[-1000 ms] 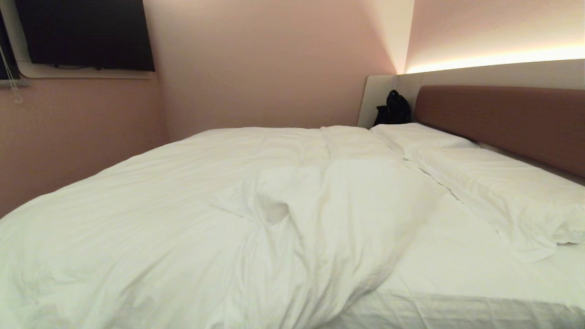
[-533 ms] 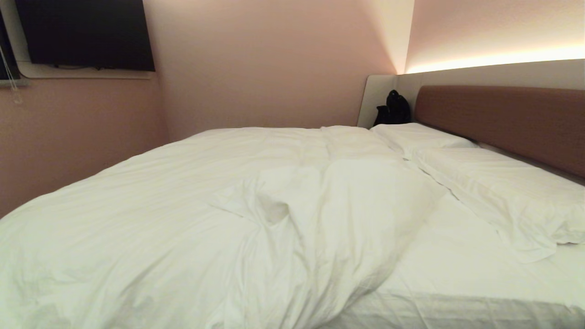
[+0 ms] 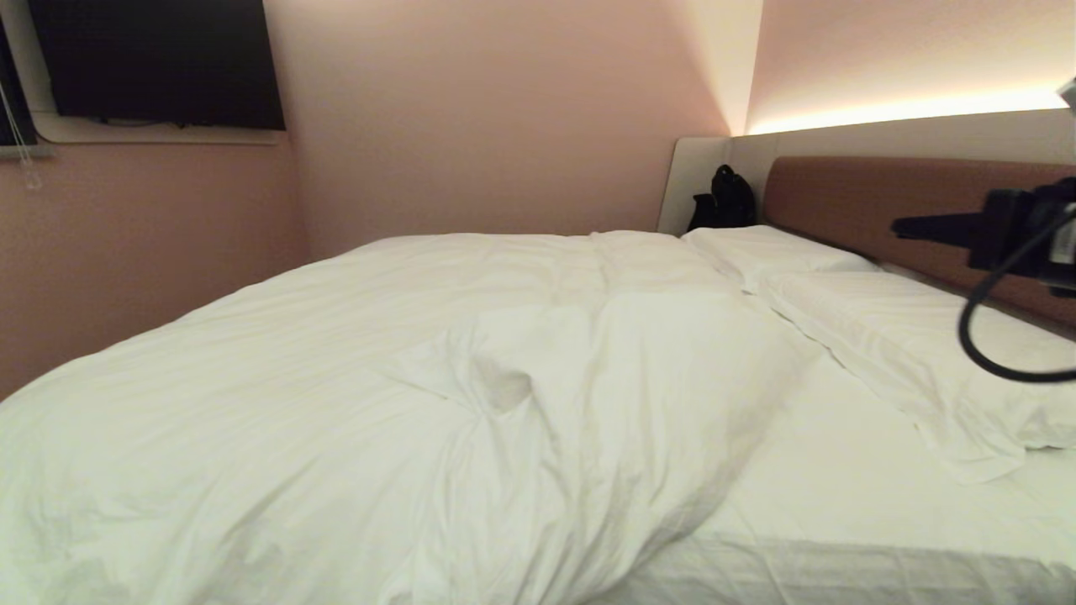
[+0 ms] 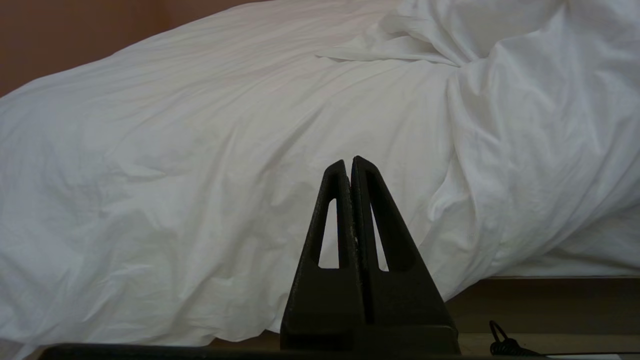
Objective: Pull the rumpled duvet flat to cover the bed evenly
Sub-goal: Hold the folded corner of the quilt
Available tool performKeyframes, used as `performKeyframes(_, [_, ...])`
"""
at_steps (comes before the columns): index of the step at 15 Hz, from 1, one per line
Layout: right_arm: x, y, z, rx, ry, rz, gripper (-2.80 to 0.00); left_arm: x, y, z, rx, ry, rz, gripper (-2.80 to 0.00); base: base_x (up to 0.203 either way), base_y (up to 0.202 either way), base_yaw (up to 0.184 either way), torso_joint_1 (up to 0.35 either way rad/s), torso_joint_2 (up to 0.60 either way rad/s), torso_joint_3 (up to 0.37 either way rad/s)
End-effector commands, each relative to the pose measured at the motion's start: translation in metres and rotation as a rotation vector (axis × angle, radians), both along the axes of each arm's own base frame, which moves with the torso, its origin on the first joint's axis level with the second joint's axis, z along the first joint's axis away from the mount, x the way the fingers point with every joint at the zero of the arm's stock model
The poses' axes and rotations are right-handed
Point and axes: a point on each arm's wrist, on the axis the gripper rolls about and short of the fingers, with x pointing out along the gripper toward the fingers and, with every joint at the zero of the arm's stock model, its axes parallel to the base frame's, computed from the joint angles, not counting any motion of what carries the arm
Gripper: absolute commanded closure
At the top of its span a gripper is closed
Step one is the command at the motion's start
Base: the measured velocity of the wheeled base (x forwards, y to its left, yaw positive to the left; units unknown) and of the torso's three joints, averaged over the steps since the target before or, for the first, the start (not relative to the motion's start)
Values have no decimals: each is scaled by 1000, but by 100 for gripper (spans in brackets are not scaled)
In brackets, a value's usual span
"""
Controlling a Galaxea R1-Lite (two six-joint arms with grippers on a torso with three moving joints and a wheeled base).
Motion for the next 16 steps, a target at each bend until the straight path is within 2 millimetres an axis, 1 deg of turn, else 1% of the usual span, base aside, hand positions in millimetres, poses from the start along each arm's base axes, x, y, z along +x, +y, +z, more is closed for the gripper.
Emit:
performKeyframes(1, [92, 10, -44, -4, 174, 16, 0, 0, 0, 0, 0, 0, 0, 0, 0, 0, 0, 0, 0, 0])
performKeyframes(2, [112, 16, -57, -7, 218, 28, 0, 0, 0, 0, 0, 0, 0, 0, 0, 0, 0, 0, 0, 0])
performKeyframes(4, [140, 31, -81, -17, 293, 60, 0, 0, 0, 0, 0, 0, 0, 0, 0, 0, 0, 0, 0, 0])
performKeyframes(6, [158, 47, -103, -31, 348, 93, 0, 0, 0, 0, 0, 0, 0, 0, 0, 0, 0, 0, 0, 0])
performKeyframes(7, [164, 53, -109, -38, 360, 107, 0, 0, 0, 0, 0, 0, 0, 0, 0, 0, 0, 0, 0, 0])
performKeyframes(8, [164, 54, -109, -41, 360, 111, 0, 0, 0, 0, 0, 0, 0, 0, 0, 0, 0, 0, 0, 0])
performKeyframes(9, [165, 55, -110, -42, 359, 114, -280, 0, 0, 0, 0, -1, 0, 0, 0, 0, 0, 0, 0, 0])
performKeyframes(10, [170, 60, -116, -48, 367, 124, -280, 0, 0, 0, 0, -1, 0, 0, 0, 0, 0, 0, 0, 0])
performKeyframes(11, [180, 68, -131, -56, 393, 139, -280, 0, 0, 0, 0, 0, 0, 0, 0, 0, 0, 0, 0, 0])
performKeyframes(12, [185, 77, -137, -63, 396, 158, -280, 0, 0, 0, 0, 0, 0, 0, 0, 0, 0, 0, 0, 0])
performKeyframes(16, [185, 102, -146, -80, 409, 214, -280, 0, 0, 0, 0, 0, 0, 0, 0, 0, 0, 0, 0, 0])
